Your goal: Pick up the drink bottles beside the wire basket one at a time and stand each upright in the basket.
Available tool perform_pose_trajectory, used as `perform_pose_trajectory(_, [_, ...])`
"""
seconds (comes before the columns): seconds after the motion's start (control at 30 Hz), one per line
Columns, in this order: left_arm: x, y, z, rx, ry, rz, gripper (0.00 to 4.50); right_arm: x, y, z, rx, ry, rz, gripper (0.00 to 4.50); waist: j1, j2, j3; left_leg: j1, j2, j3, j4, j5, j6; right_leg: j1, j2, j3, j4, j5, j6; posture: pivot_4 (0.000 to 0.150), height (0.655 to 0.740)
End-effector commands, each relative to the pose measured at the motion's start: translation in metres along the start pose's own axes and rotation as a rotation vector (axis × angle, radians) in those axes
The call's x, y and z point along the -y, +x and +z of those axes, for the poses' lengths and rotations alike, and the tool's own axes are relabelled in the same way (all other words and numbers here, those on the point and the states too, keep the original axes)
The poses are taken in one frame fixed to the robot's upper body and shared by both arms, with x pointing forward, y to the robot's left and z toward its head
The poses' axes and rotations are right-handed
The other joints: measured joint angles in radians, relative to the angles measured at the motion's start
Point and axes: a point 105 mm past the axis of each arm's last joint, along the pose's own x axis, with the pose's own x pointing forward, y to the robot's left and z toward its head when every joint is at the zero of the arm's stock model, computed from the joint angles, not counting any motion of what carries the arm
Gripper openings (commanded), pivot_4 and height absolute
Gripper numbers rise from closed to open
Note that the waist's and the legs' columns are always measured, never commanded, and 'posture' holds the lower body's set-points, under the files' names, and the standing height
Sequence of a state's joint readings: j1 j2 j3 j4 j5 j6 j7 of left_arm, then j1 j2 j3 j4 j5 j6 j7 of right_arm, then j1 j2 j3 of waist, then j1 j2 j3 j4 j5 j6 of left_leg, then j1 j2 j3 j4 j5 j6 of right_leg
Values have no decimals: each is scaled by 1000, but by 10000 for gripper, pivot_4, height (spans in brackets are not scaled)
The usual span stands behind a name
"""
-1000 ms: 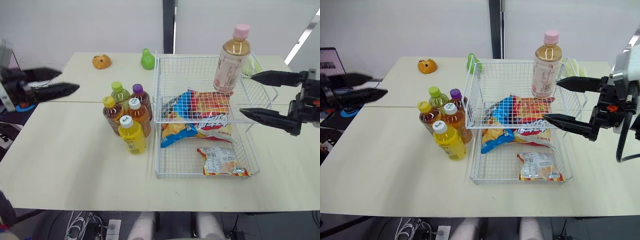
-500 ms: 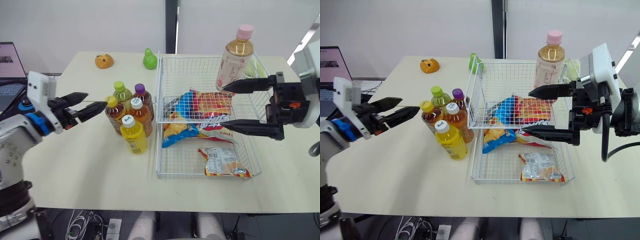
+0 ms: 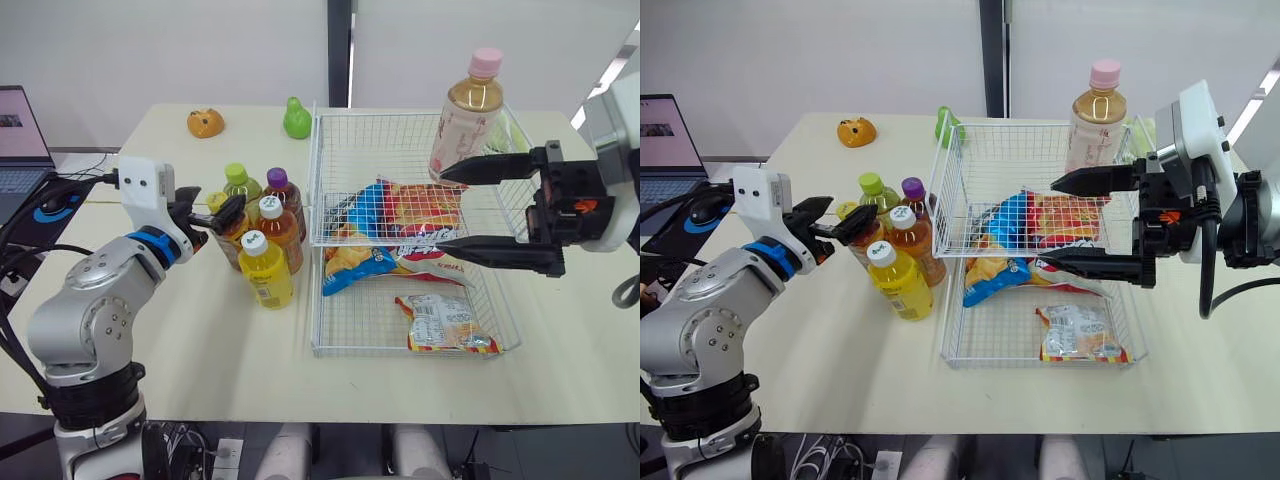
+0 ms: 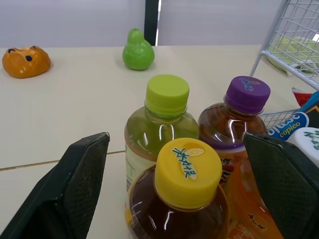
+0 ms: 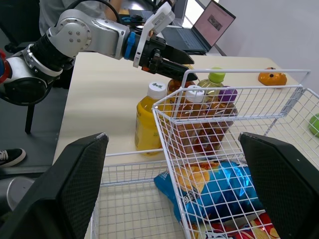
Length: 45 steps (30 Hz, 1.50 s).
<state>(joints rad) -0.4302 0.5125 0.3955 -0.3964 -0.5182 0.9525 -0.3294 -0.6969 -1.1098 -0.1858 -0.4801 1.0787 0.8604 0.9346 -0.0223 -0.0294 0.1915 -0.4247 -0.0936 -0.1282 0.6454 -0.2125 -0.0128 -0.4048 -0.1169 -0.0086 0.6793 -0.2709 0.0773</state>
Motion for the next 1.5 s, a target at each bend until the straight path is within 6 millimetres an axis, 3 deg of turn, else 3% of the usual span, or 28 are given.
perform_pose_trajectory(0.03, [4,-2,10,54,47,18,44428,1,-2,9,16,-38,-12,45000,1,0,0,0,0,0,0,0,0,0,0,0,0,0,0,1500,7400])
perform_pose_trajectory(0.07, [4,-2,9,53,45,18,44428,1,-2,10,16,-37,-12,45000,2,0,0,0,0,0,0,0,0,0,0,0,0,0,0,1500,7400])
perform_pose_trajectory(0.17, [13,3,2,36,32,-21,38541,2,0,11,22,-38,-8,45000,3,0,0,0,0,0,0,0,0,0,0,0,0,0,0,1500,7400])
perform_pose_trajectory(0.43, [12,10,0,42,35,-29,13646,4,2,13,24,-39,-4,45000,9,0,0,0,0,0,0,0,0,0,0,0,0,0,0,1500,7400])
perform_pose_trajectory(0.67, [4,-2,3,70,46,-14,13659,4,1,13,22,-39,-13,45000,13,0,0,0,0,0,0,0,0,0,0,0,-1,0,0,1500,7400])
perform_pose_trajectory(0.87, [0,-29,42,171,91,-119,13659,5,-1,12,24,-38,-26,45000,12,0,0,-1,1,0,0,0,0,-1,0,0,-1,0,0,1500,7400])
perform_pose_trajectory(1.13, [-19,-61,107,171,110,-327,13658,8,-3,10,38,-39,-53,45000,15,-1,1,-1,0,-1,-1,0,0,-1,1,-1,-2,0,0,1500,7400])
perform_pose_trajectory(1.5, [-9,-58,176,186,146,-532,13658,11,-16,7,42,-49,-138,45000,14,-1,1,-1,0,-1,-1,0,0,-1,1,-1,-2,0,0,1500,7400])
